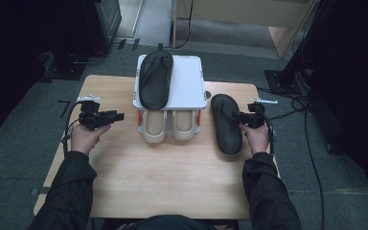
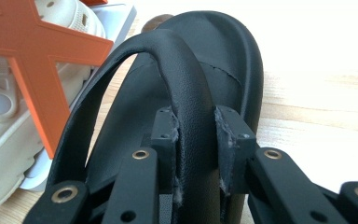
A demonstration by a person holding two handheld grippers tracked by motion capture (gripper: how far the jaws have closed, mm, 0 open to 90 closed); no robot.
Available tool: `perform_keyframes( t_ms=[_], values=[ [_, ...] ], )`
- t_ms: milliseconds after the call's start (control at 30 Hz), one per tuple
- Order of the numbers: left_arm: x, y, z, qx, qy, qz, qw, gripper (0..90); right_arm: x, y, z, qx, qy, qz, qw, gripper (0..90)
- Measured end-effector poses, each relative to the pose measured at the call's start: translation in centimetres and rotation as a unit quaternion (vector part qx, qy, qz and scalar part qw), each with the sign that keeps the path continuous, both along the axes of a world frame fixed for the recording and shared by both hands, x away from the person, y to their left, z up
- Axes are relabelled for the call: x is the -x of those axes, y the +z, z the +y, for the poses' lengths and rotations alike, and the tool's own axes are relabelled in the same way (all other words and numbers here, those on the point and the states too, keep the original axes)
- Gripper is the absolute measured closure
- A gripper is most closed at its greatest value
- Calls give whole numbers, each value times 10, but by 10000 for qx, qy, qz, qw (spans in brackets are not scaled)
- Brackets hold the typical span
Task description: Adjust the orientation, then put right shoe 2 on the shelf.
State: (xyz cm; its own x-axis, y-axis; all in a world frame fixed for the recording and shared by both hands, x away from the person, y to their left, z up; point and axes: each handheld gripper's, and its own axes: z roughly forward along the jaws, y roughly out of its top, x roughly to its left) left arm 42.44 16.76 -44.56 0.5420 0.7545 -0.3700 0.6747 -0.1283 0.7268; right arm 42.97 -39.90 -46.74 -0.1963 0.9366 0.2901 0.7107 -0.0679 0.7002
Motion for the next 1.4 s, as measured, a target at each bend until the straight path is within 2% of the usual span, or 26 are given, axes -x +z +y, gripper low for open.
perform_keyframes(
  t_ms=[167, 233, 333, 500, 800, 967, 1200, 1233, 1400],
  values=[
    [0, 0, 0, 22, 4, 10, 10000, 513, 1, 3, 1, -105, -78, 71, 9999, 713],
    [0, 0, 0, 20, -9, -8, 10000, 513, 1, 6, 3, -79, -75, 83, 9999, 713],
    [0, 0, 0, 29, -18, 1, 10000, 513, 1, 9, 4, 5, -52, -24, 10000, 714],
    [0, 0, 0, 66, -20, 2, 10000, 512, -2, 20, 3, -30, -131, 92, 9999, 714],
    [1, 1, 0, 89, -30, -28, 10000, 512, -10, 49, 4, 162, -77, 77, 9998, 714],
    [0, 2, -1, 100, -34, -31, 9999, 513, -15, 66, 6, 170, -86, 151, 9997, 713],
    [1, 2, -1, 146, -50, -17, 9999, 512, -22, 86, 8, 216, -18, 99, 9997, 714],
    [1, 2, -1, 148, -50, -17, 9999, 512, -22, 90, 10, 191, -47, 147, 9997, 713],
    [1, 2, -1, 165, -63, -2, 9998, 512, -27, 106, 14, 238, 34, -2, 9997, 714]
  ],
)
